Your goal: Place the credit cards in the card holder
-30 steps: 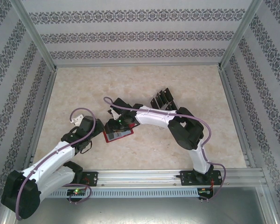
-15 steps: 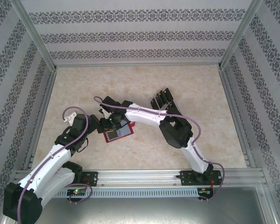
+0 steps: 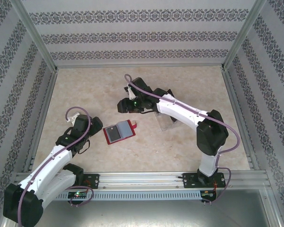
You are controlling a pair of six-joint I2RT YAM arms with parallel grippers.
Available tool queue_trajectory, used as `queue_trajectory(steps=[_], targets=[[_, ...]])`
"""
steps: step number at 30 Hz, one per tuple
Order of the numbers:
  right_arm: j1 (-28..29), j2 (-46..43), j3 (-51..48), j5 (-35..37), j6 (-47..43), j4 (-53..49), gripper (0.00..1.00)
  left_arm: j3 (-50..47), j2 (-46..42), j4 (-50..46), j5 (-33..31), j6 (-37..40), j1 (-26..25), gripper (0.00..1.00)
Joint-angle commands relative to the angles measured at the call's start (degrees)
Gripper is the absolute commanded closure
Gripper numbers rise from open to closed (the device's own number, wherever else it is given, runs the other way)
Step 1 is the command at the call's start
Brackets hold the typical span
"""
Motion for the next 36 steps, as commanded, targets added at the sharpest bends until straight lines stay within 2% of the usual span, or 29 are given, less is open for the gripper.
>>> queue_trajectory(steps=[1,10,25,36], targets=[[1.5,2.9,-4.3,2.0,-2.2,-0.8,0.47,0.9,0.9,-1.6,0.8,1.9,0.0,0.00],[5.0,6.3,-8.9,2.1,-0.8,2.2,0.47,0.9,2.0,-1.3,1.5,2.6,0.0,0.00],[5.1,10.8,-8.5,2.7,-0.8,2.4,0.47,-0.2,1.9,-0.1,2.1,2.3,0.0,0.00],[6.5,12.7,-5.7,-2.3,0.1,3.3,0.47,-0.8,2.2,1.1,2.5,2.1,0.0,0.00]])
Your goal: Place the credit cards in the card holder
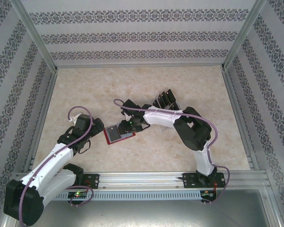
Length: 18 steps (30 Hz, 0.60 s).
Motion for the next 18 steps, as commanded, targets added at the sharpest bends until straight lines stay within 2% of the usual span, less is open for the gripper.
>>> queue_trajectory(steps=[1,18], targets=[[1.2,1.9,2.3,-3.2,1.1,0.7,0.47,-0.7,0.3,1.0,0.7,0.6,0.0,0.00],[5.1,6.7,12.4,-6.1,2.6,-2.5,0.47,2.0,-1.4,1.0,0.9,0.0,0.0,0.00]])
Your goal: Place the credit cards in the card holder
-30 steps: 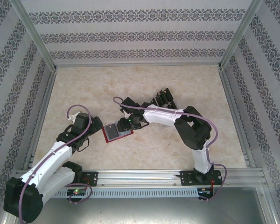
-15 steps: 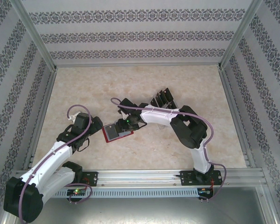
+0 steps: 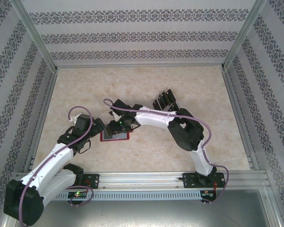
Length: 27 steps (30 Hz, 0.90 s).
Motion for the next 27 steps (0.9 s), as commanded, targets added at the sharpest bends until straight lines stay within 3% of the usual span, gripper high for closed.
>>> queue_trajectory(steps=[1,20,27], targets=[[1.1,2.3,3.0,-1.2,1.0,-2.5,0.47,2.1,-1.7,0.8,-0.3,-0.1,0.0,0.00],[2.3,9.2,14.7,-1.6,-0.2,-8.9,0.47,3.1,-12.6,-9.1,-2.1,0.4,0.0,0.00],[1.7,12.7,19.1,-6.5,-2.0,-7.9,0.47,3.5,-12.4,-9.7,-1.5,0.2,0.0,0.00]])
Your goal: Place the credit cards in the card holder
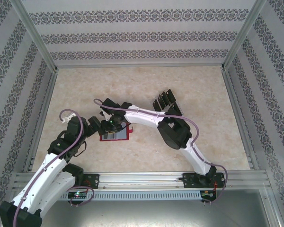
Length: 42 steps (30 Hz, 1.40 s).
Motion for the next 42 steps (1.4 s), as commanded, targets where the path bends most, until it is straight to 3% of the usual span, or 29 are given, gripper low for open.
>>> queue_trajectory(steps=[1,14,26,32,37,42], targets=[[-0.2,1.9,2.5,-4.5,-1.9,0.4,0.47,0.9,-0.3,-2.8,-0.2,0.2,0.0,0.00],[-1.2,6.5,8.2,-14.0,-1.5,7.1,0.47,1.6,-0.5,-5.0,-0.4,-0.1,0.0,0.00],[-2.1,12.7,19.3,-18.5,2.8,10.9,0.47,2.3,-0.7,-5.1,0.2,-0.4,0.0,0.00],[-3.3,13.4,26.2,-17.4,5.8,11.3,0.47,2.6,-0.6,-5.4,0.3,-0.4,0.0,0.00],[-5.6,4.0,18.4,-9.9,4.5,9.4,0.47,2.6,-0.6,-5.4,0.6,-0.2,0.0,0.00],[-9.2,-10.3,-1.9,0.8,4.4,9.0,0.47,3.3,0.3,-5.4,1.0,0.8,0.0,0.00]])
